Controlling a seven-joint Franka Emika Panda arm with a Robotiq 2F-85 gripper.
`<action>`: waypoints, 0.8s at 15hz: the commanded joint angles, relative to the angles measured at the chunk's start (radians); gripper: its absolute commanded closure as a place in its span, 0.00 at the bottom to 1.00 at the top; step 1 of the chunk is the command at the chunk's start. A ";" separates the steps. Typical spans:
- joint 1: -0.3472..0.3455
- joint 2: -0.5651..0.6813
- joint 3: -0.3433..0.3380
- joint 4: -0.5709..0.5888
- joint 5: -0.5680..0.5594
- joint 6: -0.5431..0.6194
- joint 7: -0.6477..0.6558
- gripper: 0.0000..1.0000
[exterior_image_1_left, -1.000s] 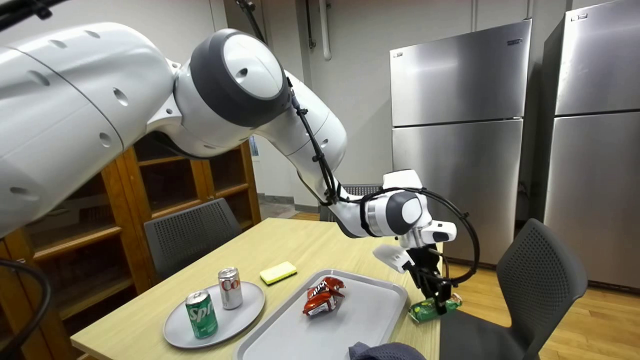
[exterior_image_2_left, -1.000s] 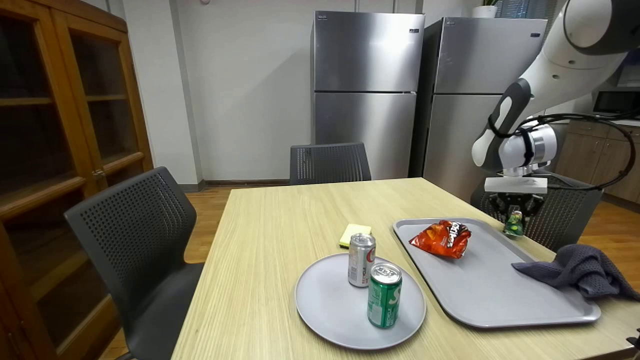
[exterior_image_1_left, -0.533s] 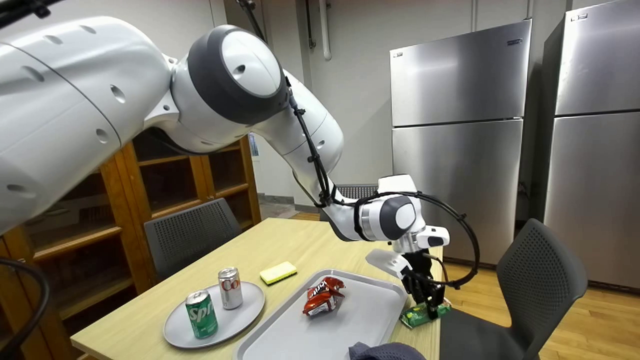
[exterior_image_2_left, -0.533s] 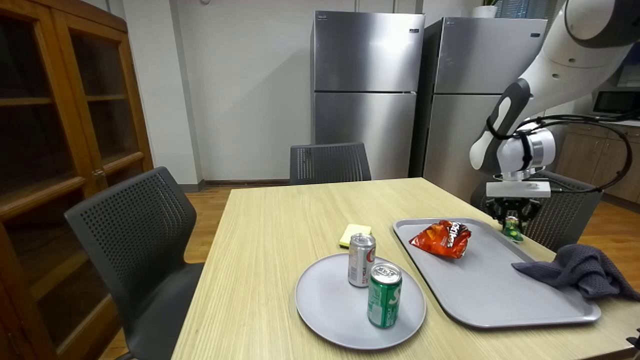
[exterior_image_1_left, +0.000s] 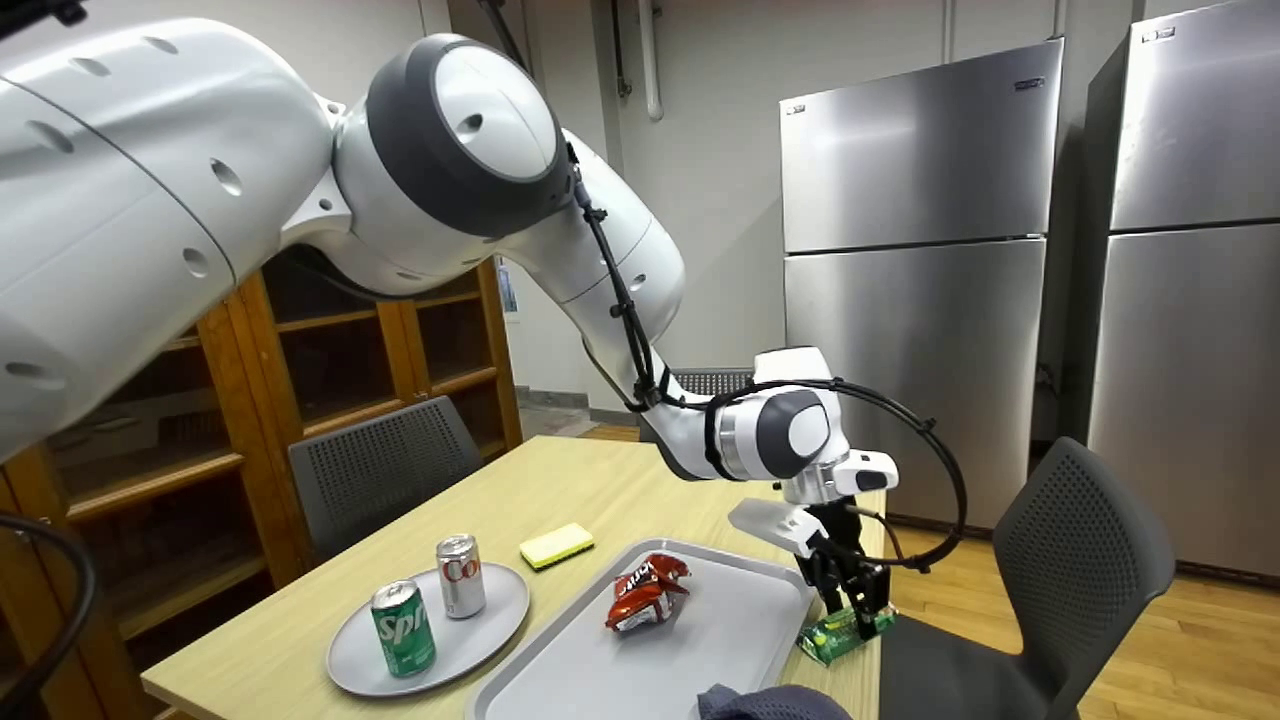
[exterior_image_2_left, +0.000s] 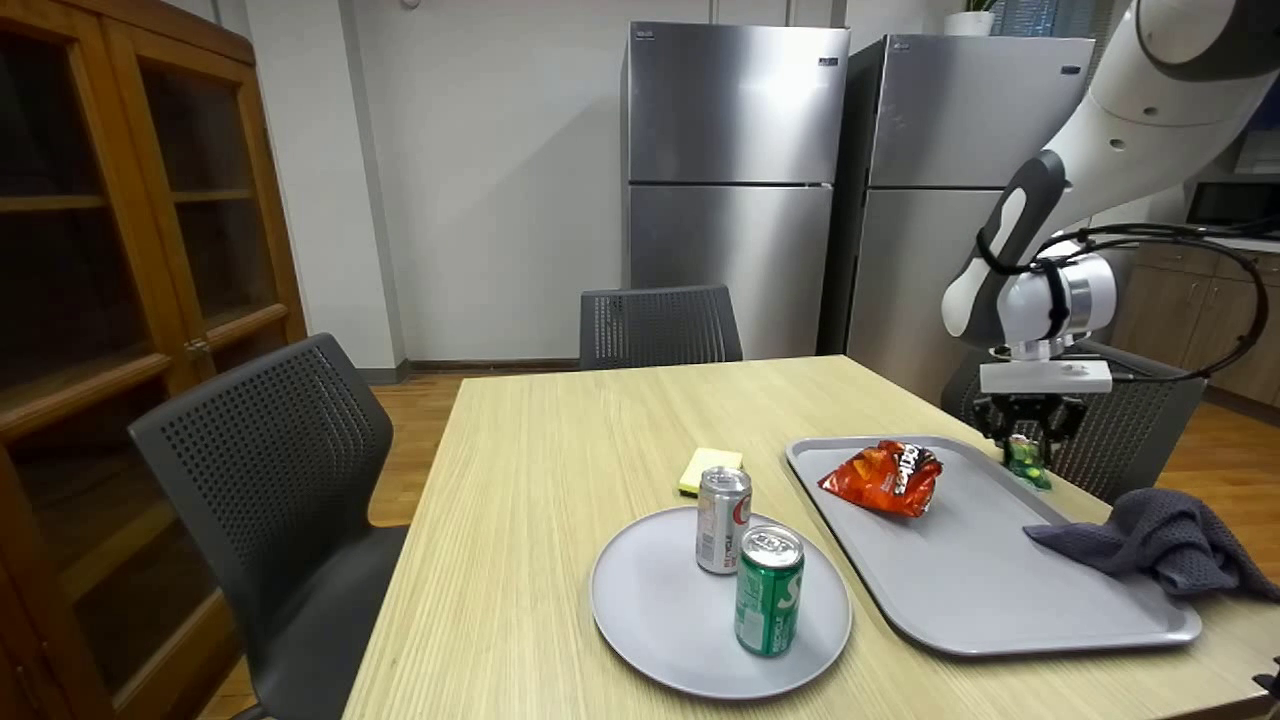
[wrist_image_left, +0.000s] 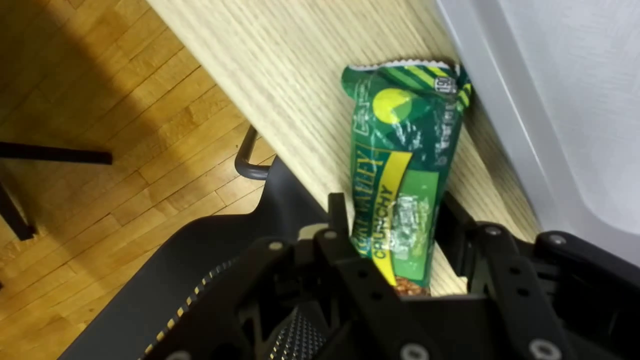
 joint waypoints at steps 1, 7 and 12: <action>-0.005 -0.068 0.015 -0.062 -0.019 0.010 -0.026 0.19; -0.002 -0.126 0.013 -0.094 -0.014 0.019 -0.016 0.00; 0.003 -0.195 0.041 -0.169 -0.013 0.039 -0.038 0.00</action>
